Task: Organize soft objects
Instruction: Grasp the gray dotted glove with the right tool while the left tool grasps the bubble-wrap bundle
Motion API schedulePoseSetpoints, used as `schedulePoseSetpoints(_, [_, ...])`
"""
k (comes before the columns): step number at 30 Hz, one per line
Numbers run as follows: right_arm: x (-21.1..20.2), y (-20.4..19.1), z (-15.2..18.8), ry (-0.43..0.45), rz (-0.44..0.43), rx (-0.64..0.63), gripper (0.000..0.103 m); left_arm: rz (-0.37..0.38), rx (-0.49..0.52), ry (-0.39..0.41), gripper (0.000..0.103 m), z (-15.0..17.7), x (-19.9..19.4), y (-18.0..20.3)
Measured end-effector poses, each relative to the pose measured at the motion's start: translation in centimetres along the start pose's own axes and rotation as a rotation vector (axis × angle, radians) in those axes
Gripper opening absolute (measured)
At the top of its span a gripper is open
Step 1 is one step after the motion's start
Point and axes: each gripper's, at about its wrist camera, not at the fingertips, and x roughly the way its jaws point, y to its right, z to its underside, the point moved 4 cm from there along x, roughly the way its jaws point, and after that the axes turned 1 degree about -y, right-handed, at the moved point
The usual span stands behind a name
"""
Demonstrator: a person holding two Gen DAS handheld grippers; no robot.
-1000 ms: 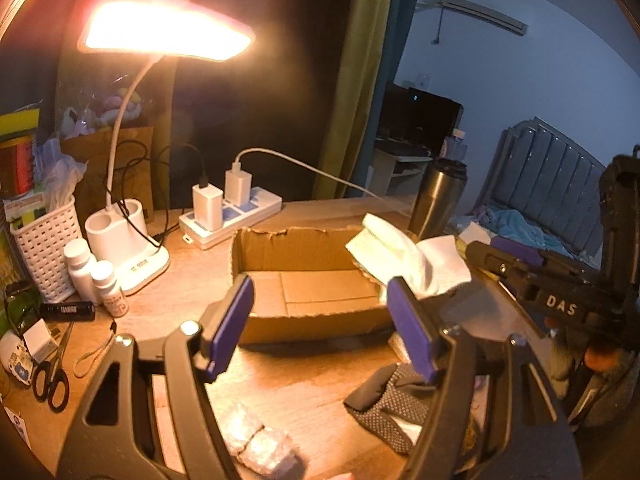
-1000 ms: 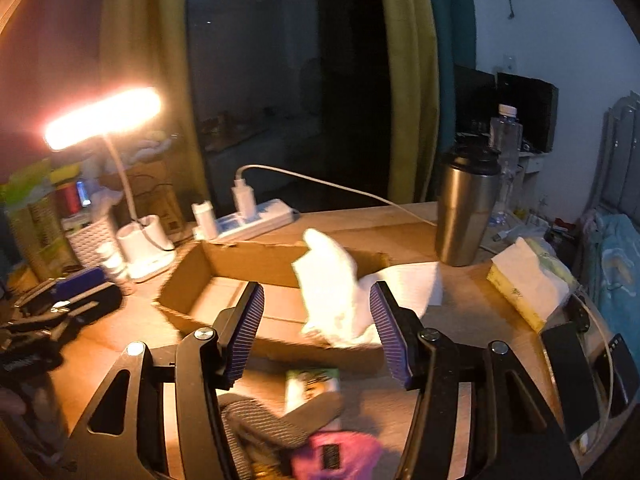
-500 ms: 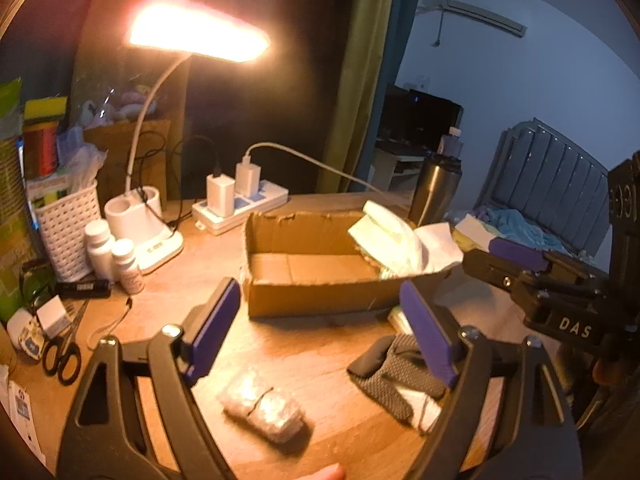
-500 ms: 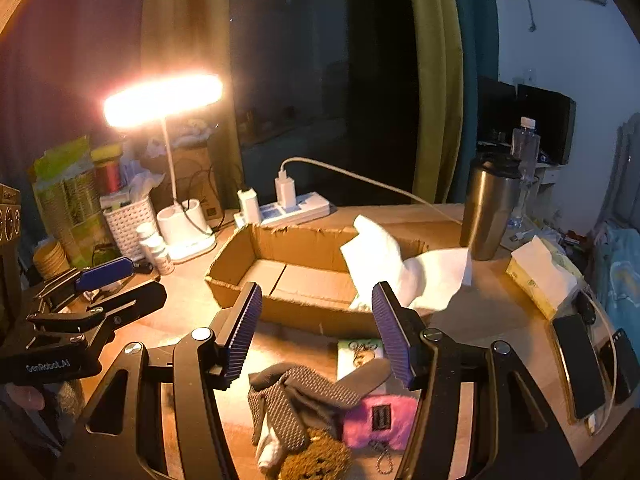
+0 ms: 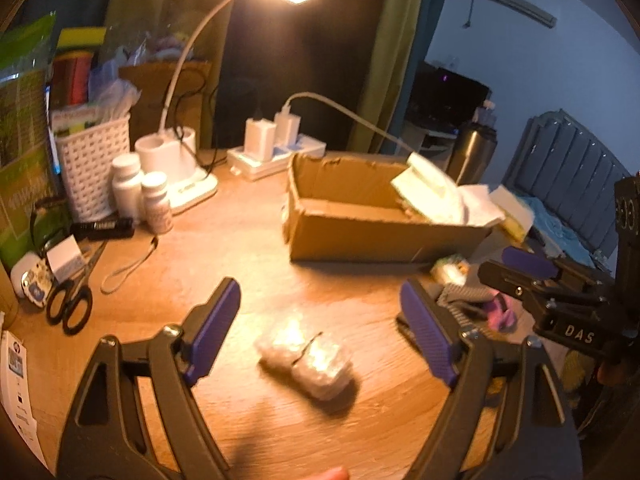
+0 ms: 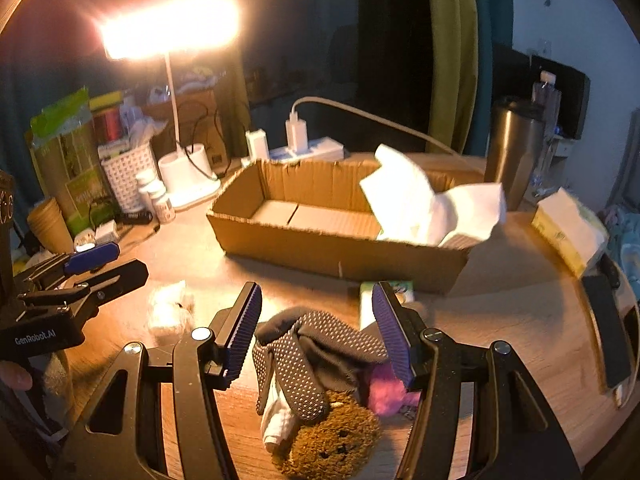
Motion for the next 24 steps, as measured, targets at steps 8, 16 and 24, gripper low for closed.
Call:
schedulePoseSetpoints(8, [3.2, 0.0, 1.2, -0.074, -0.032, 0.018, 0.061, -0.060, 0.005, -0.113, 0.083, 1.5, 3.2, -0.9])
schedulePoseSetpoints(16, [5.0, 0.0, 1.8, -0.112, -0.073, 0.025, 0.061, -0.093, -0.026, -0.224, 0.083, 3.2, 5.7, -1.4])
schedulePoseSetpoints(24, [6.0, -0.2, 2.8, -0.135, -0.049, -0.037, 0.040, -0.102, -0.001, -0.237, 0.082, 3.5, 6.1, -0.9])
